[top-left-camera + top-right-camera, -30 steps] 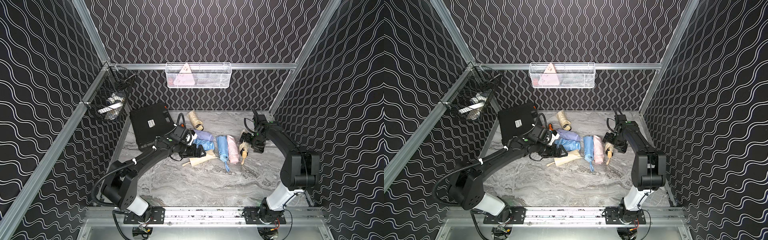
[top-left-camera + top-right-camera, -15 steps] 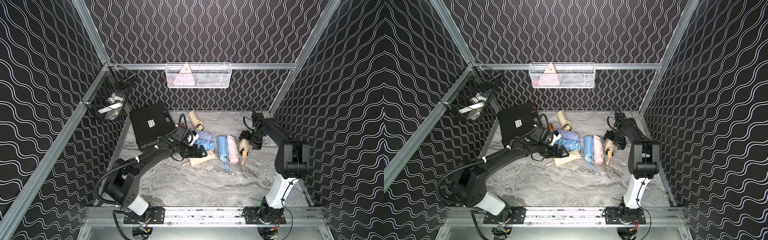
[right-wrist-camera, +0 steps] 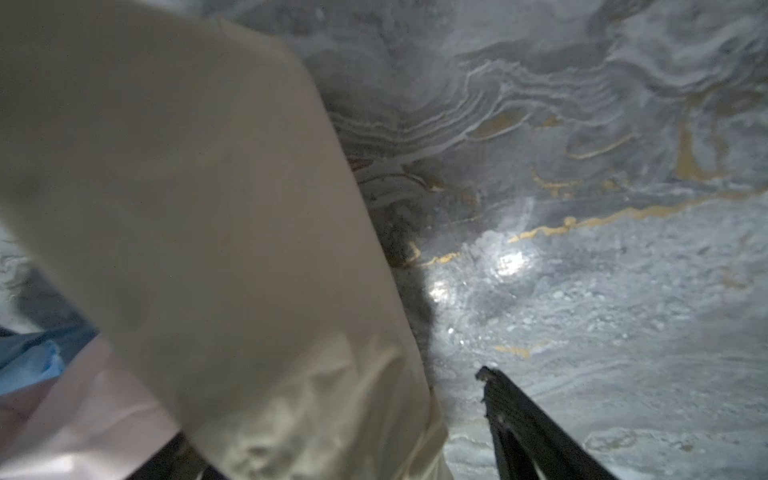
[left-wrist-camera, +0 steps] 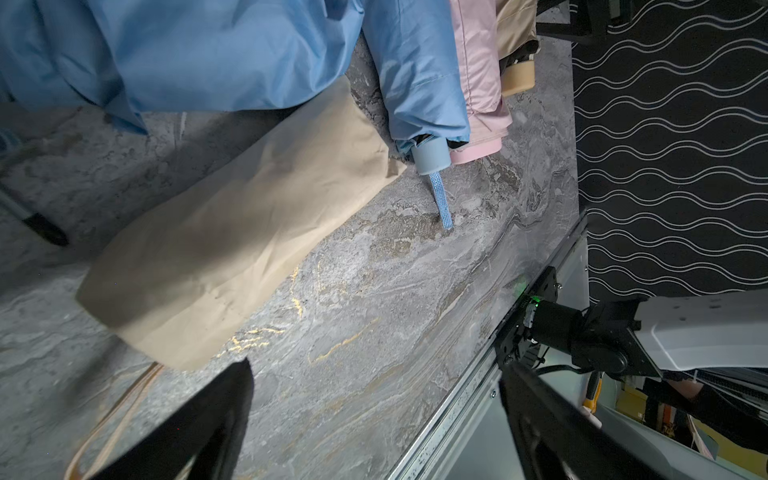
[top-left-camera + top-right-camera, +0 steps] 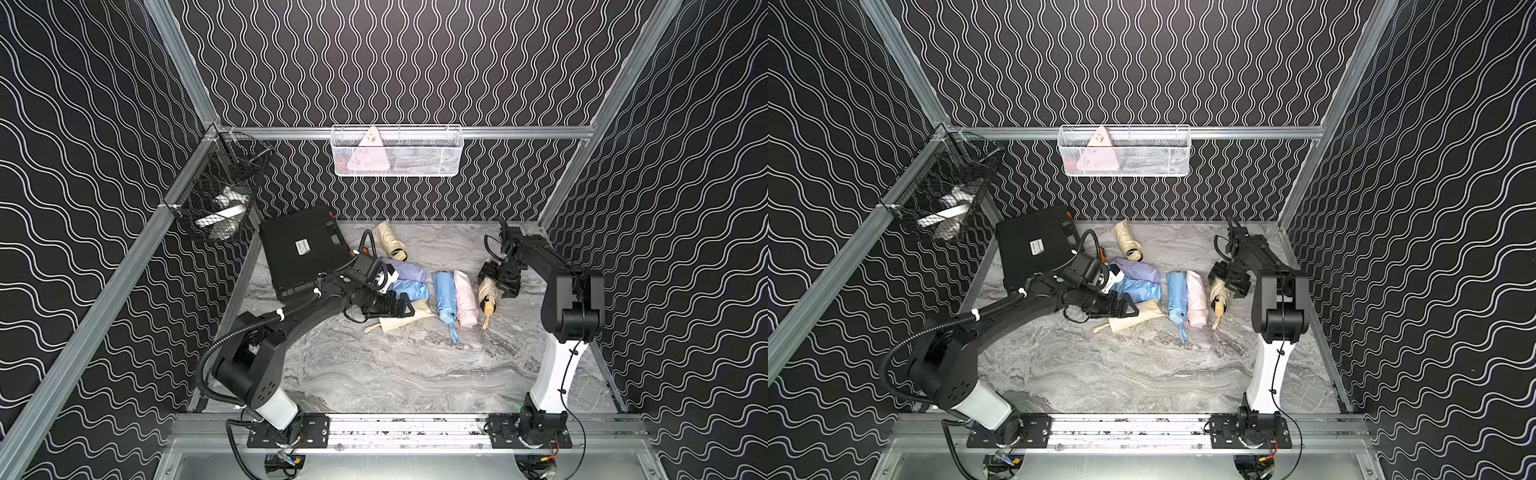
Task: Take umbrellas out of sleeves
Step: Pick up the umbrella from the center of the board.
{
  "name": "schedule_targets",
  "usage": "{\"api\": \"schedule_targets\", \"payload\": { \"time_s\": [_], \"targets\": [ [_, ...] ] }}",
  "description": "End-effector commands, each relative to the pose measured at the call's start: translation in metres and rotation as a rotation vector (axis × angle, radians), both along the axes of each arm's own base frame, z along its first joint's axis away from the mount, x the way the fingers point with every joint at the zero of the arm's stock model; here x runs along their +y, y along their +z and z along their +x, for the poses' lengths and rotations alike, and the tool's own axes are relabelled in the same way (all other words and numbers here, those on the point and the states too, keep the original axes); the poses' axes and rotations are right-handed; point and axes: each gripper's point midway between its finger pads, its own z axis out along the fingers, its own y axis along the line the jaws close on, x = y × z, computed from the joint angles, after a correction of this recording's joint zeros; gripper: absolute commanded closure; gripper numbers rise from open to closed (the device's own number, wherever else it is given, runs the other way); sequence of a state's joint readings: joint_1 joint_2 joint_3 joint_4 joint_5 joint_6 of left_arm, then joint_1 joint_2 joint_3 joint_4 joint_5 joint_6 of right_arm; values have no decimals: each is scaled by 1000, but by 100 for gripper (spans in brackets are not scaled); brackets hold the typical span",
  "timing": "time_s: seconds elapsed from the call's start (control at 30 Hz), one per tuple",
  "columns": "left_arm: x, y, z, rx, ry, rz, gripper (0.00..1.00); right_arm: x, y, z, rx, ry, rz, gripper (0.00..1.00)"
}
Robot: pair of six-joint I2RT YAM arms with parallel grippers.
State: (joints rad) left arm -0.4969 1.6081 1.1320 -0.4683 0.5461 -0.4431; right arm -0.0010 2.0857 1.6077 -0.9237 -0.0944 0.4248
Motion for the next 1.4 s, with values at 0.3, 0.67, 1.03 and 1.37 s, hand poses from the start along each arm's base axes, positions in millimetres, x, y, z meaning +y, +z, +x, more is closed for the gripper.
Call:
{"api": "schedule_targets", "payload": {
  "time_s": [0.3,0.67,1.03,1.37],
  "targets": [
    [-1,-5,0,11,-25,12,2,-2,-12,12,4,21,-15,19],
    [-2,-10,-1,35,-28,18,2,-5,-12,12,-33,36,-34,32],
    [0,-14,-3,56,-17,31,3,-6,-1,11,-88,41,-42,56],
    [2,-7,0,48,7,20,3,-10,42,13,-182,27,-5,58]
  ]
}}
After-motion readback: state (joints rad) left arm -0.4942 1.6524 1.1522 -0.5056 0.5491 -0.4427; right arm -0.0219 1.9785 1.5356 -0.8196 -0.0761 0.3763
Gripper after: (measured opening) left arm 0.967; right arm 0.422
